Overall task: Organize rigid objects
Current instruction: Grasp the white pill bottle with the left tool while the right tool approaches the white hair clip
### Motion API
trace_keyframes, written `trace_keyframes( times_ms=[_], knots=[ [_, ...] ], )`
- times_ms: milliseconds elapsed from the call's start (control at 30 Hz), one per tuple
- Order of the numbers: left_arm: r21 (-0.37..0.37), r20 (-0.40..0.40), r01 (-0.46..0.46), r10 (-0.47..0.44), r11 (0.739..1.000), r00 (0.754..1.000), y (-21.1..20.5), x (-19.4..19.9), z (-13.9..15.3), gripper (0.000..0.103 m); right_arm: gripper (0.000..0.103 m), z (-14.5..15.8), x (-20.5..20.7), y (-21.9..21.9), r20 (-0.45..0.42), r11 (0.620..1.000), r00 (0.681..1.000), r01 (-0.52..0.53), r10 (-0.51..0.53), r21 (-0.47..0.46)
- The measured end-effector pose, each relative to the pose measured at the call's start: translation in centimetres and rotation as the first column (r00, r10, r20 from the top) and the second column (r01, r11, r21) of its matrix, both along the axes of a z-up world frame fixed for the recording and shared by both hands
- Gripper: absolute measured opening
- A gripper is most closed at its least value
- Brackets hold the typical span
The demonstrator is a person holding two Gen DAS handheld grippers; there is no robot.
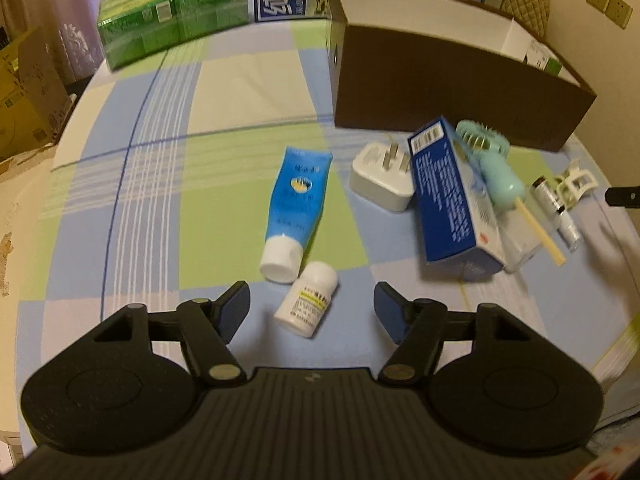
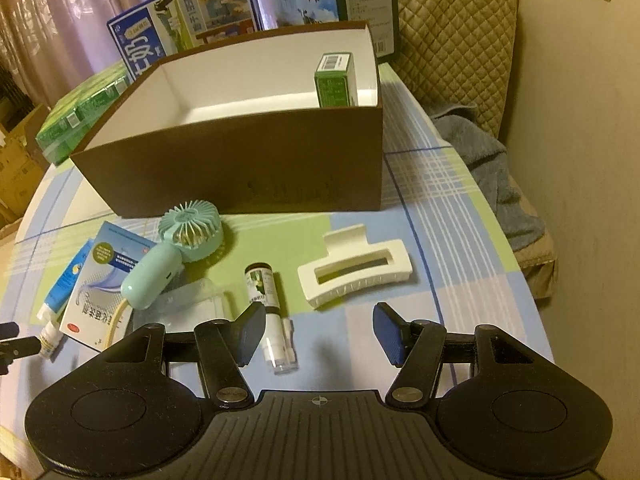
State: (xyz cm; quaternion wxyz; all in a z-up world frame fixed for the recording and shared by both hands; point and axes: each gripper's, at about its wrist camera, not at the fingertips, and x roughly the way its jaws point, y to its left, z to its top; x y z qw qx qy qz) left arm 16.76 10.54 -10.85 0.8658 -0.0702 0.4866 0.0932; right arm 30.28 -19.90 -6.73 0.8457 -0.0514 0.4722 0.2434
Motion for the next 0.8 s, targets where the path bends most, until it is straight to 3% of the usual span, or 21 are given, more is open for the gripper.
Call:
trace_keyframes(
  times_ms=[133, 400, 800],
  knots=[
    [-0.006, -0.017, 0.002, -0.002, 1.0, 1.0, 0.1, 0.3, -1.1, 0.058, 0.057, -0.3, -0.1, -0.2, -0.006, 1.0, 1.0, 0.007, -0.007, -0.01],
    [-0.028, -0.063, -0.012, 0.011, 1.0, 0.998, 0.3, 1.1, -2.8, 0.028, 0.057, -0.6, -0.3, -0.7, -0.012, 1.0, 1.0, 0.023, -0.023, -0.02],
    [-0.046, -0.079, -0.021, 0.017, 0.999, 0.997, -0.7, 1.9, -3.2, 0.026, 0.057, -0.9, -0.3, -1.1, -0.015, 0.999, 0.999, 0.036, -0.036, -0.022]
  ],
)
